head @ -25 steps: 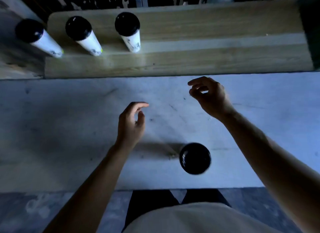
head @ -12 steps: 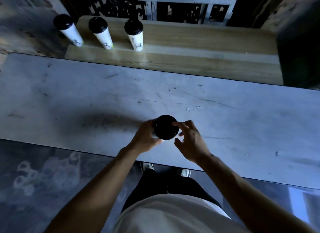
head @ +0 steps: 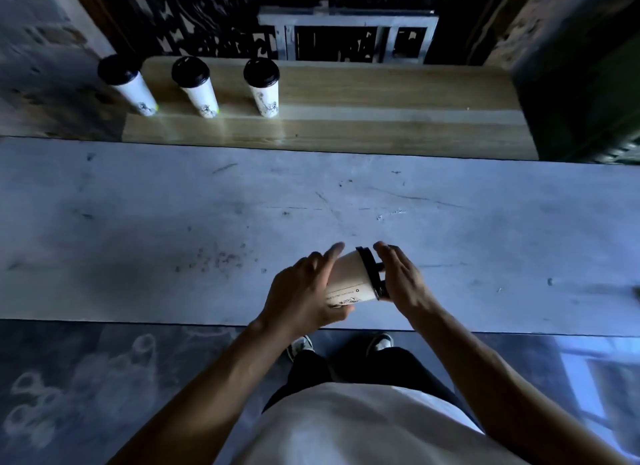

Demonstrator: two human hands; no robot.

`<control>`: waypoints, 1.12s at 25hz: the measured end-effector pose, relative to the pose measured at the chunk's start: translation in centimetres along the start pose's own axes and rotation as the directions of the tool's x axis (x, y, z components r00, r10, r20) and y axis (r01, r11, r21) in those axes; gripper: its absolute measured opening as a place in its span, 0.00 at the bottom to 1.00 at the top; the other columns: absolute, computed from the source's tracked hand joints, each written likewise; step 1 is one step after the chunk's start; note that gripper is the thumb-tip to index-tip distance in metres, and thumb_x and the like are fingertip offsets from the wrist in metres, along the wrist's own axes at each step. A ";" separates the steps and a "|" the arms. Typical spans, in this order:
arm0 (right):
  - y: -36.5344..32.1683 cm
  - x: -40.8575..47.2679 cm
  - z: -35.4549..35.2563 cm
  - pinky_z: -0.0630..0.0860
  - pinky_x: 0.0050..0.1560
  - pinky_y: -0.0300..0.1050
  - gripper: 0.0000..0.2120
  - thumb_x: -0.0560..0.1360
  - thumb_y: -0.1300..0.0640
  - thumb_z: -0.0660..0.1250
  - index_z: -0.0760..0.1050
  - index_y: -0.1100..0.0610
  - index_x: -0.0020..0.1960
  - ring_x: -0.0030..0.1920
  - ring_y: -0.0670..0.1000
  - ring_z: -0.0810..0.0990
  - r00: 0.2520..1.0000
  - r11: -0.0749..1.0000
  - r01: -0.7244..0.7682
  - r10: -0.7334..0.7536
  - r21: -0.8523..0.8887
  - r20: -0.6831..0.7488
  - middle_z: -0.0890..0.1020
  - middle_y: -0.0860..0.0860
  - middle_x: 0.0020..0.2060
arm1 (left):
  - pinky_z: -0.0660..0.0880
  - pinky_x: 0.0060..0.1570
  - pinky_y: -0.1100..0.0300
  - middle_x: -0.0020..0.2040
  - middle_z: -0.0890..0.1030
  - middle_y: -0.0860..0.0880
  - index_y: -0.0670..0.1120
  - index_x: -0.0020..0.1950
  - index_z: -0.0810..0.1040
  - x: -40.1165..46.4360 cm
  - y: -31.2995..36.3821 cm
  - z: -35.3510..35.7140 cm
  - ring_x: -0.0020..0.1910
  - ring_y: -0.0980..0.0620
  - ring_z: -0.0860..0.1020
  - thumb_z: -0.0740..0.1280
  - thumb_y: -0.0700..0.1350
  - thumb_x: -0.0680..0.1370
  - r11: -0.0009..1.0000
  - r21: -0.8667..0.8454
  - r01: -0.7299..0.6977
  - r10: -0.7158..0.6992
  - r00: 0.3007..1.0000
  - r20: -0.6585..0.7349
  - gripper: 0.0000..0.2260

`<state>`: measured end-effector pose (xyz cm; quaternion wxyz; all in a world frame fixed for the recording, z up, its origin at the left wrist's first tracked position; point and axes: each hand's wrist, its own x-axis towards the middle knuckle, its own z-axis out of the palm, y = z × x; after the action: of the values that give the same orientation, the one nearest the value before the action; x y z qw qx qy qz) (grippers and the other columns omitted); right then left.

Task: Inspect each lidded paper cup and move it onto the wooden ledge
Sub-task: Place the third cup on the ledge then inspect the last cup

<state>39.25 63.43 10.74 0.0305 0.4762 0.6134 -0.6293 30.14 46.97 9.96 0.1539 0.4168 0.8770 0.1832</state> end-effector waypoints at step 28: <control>-2.5 0.0 1.6 0.76 0.53 0.52 0.23 0.79 0.38 0.61 0.84 0.54 0.57 0.51 0.56 0.81 0.990 0.912 -0.086 0.032 0.400 0.140 0.86 0.54 0.52 | 0.71 0.39 0.55 0.53 0.79 0.46 0.48 0.70 0.62 0.2 3.0 -3.7 0.48 0.42 0.81 0.69 0.64 0.72 0.978 0.207 0.030 -0.026 0.999 -0.020 0.34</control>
<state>36.83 62.78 12.25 -0.0099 0.4483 0.4517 -0.7713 30.44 48.19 14.55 0.1048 0.4164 0.8984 0.0924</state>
